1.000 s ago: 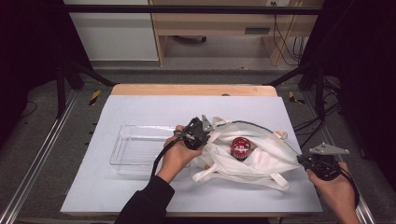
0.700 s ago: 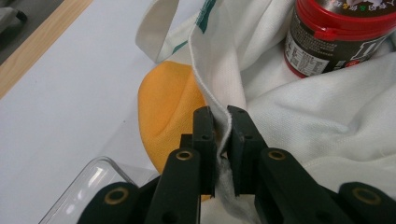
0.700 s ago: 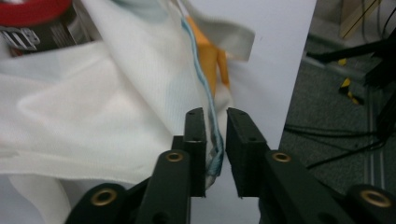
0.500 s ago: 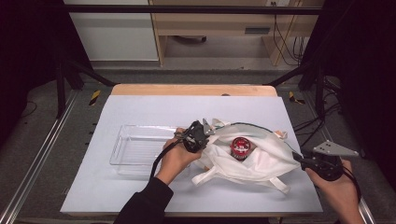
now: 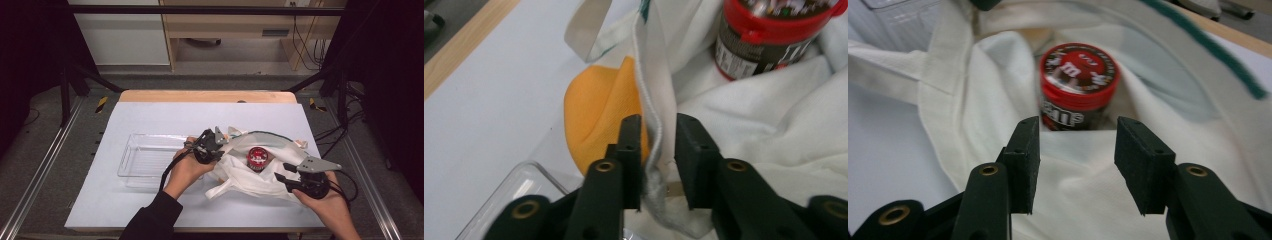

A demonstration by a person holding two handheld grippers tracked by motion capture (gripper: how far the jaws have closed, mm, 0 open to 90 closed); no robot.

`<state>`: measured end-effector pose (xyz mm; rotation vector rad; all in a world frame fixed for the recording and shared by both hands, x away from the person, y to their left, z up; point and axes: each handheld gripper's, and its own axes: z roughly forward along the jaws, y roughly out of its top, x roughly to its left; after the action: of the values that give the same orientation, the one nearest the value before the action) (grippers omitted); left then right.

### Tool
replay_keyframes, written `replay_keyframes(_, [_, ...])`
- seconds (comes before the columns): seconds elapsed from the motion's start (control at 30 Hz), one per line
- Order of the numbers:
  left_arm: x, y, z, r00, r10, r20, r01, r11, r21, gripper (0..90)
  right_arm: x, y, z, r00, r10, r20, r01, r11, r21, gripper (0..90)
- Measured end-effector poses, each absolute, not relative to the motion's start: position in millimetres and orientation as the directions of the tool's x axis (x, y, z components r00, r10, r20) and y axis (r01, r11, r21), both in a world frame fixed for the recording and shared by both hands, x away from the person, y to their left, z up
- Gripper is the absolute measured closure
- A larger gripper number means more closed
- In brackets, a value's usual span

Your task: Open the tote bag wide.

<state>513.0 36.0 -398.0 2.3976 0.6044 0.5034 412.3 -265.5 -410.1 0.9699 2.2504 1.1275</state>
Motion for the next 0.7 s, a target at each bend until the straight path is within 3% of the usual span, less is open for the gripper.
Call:
replay_keyframes(0.2, [517.0,25.1,-385.6,0.813,0.535,0.232,0.268,-0.696,0.666,60.1,413.0,-237.3,-421.3,-0.710,0.702,-0.058,0.391,0.461,0.797,53.8])
replay_keyframes(0.53, [536.3,-6.1,-383.6,0.834,0.491,0.252,0.239,-0.732,0.638,56.5,419.0,-218.0,-441.3,-0.735,0.677,-0.040,0.420,0.500,0.758,56.0])
replay_keyframes(0.57, [539.4,-10.1,-385.3,0.840,0.480,0.251,0.234,-0.739,0.632,57.4,419.1,-217.6,-442.9,-0.735,0.677,-0.039,0.423,0.503,0.754,57.9])
replay_keyframes(0.7, [547.3,-16.7,-389.8,0.844,0.475,0.248,0.252,-0.760,0.599,70.1,418.5,-217.7,-444.4,-0.741,0.669,-0.055,0.405,0.510,0.759,80.5])
